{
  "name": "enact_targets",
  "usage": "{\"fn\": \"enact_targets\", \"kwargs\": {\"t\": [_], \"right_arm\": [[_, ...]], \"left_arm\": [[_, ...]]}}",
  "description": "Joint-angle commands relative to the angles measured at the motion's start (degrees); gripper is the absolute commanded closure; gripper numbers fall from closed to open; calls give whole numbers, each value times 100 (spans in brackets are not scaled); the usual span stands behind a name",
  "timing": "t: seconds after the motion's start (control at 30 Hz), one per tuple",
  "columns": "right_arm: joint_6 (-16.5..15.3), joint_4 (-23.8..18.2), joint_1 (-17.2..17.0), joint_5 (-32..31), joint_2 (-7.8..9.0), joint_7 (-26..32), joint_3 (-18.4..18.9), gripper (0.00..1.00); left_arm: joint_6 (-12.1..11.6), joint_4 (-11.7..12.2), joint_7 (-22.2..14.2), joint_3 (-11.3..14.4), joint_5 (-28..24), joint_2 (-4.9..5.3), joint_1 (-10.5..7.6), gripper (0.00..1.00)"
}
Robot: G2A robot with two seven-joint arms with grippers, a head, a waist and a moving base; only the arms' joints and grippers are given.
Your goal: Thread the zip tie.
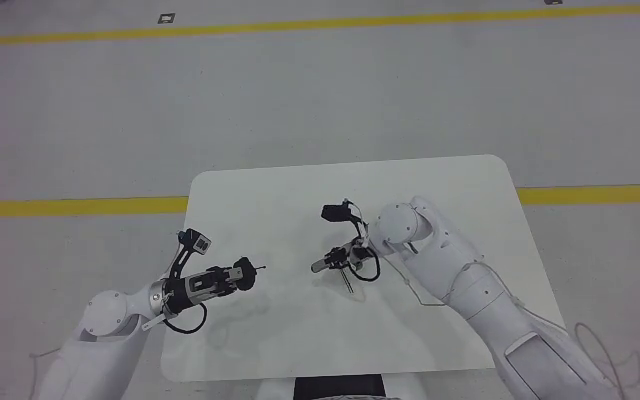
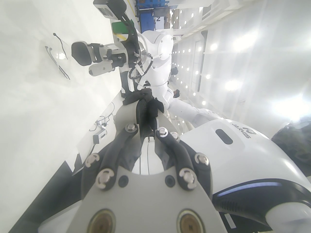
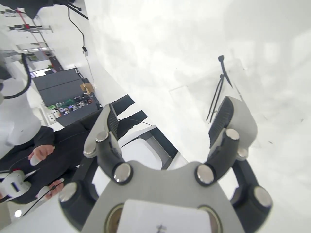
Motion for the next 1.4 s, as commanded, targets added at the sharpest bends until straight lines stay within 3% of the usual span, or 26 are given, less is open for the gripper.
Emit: {"fn": "enact_targets", "kwargs": {"t": [0.0,0.1,0.4,0.63,0.67,0.7,0.97,1.23,1.37], "right_arm": [[72,-47,17,-91,-3,-4,-58,0],[226,-115,73,-288,-11,-2,-167,0],[197,-150,52,-384,-7,-84,-210,0],[582,-375,122,-1014,9,68,-423,0],[601,-397,127,-1056,12,82,-432,18],[626,-423,128,-1099,16,81,-437,51],[645,-642,90,-1215,61,235,-411,59],[861,-726,48,-1565,90,253,-467,71],[928,-721,32,-1767,88,248,-553,71]], "left_arm": [[0,0,0,0,0,0,0,100],[0,0,0,0,0,0,0,100],[0,0,0,0,0,0,0,100],[0,0,0,0,0,0,0,100],[0,0,0,0,0,0,0,100],[0,0,0,0,0,0,0,100],[0,0,0,0,0,0,0,100],[0,0,0,0,0,0,0,100],[0,0,0,0,0,0,0,100]]}}
